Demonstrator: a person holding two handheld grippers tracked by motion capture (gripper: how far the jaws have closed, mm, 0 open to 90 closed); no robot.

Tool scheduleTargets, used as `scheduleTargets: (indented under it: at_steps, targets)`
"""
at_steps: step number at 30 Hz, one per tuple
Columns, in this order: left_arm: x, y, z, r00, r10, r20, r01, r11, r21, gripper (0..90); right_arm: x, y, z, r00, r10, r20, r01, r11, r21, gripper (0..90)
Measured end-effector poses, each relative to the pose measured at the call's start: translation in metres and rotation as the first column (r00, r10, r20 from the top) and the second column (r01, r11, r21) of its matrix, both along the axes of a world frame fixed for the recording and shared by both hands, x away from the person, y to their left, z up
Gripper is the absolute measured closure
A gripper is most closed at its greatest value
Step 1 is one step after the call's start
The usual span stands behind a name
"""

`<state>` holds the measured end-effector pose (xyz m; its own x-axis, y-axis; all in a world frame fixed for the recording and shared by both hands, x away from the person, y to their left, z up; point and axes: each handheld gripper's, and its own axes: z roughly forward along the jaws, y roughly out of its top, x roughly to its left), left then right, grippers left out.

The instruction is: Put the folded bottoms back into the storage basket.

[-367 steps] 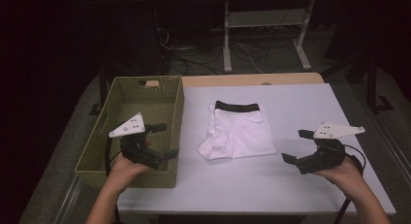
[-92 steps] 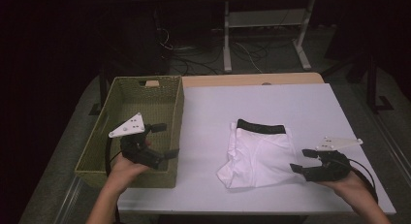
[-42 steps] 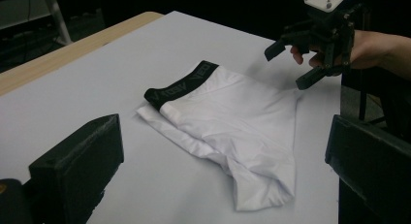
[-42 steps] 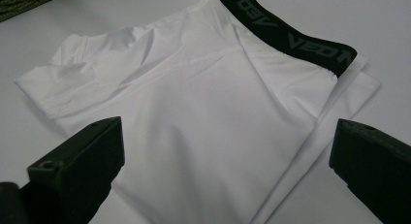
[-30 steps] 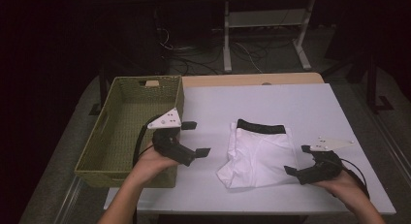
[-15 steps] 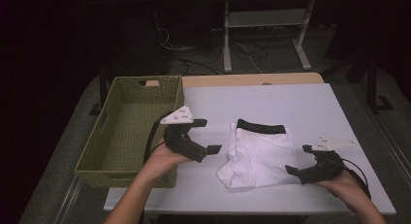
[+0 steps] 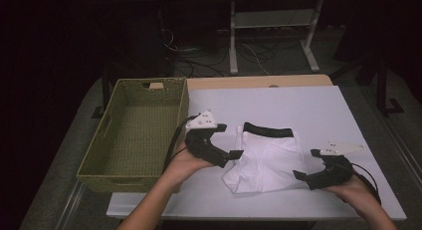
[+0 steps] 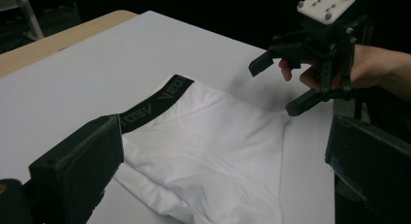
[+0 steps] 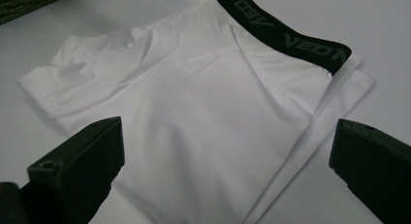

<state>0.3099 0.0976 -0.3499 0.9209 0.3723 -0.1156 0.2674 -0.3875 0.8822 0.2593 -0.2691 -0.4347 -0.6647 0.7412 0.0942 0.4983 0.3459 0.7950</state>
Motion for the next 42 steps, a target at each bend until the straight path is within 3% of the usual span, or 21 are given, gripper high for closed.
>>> scheduleTargets:
  at_steps: [19, 25, 29, 42]
  targets:
    - [0.000, -0.017, -0.044, 0.9987, 0.034, -0.037, -0.032, 0.9977, 0.060, 0.8, -0.001, 0.001, -0.002, 0.9999, 0.016, -0.001, -0.016, 0.9998, -0.007, 0.0]
    - [0.001, -0.017, -0.052, 0.9977, 0.062, -0.028, -0.060, 0.9964, 0.060, 4.8, -0.001, 0.001, -0.002, 0.9999, 0.014, -0.002, -0.014, 0.9999, -0.007, 0.0]
    - [0.006, -0.019, -0.061, 0.9963, 0.079, -0.034, -0.076, 0.9934, 0.086, 6.1, -0.002, 0.001, -0.003, 0.9999, 0.014, -0.003, -0.014, 0.9999, -0.008, 0.0]
    - [0.025, -0.026, -0.075, 0.9907, 0.132, -0.032, -0.128, 0.9856, 0.111, 15.9, -0.001, 0.001, -0.003, 0.9999, 0.015, -0.004, -0.015, 0.9999, -0.007, 0.0]
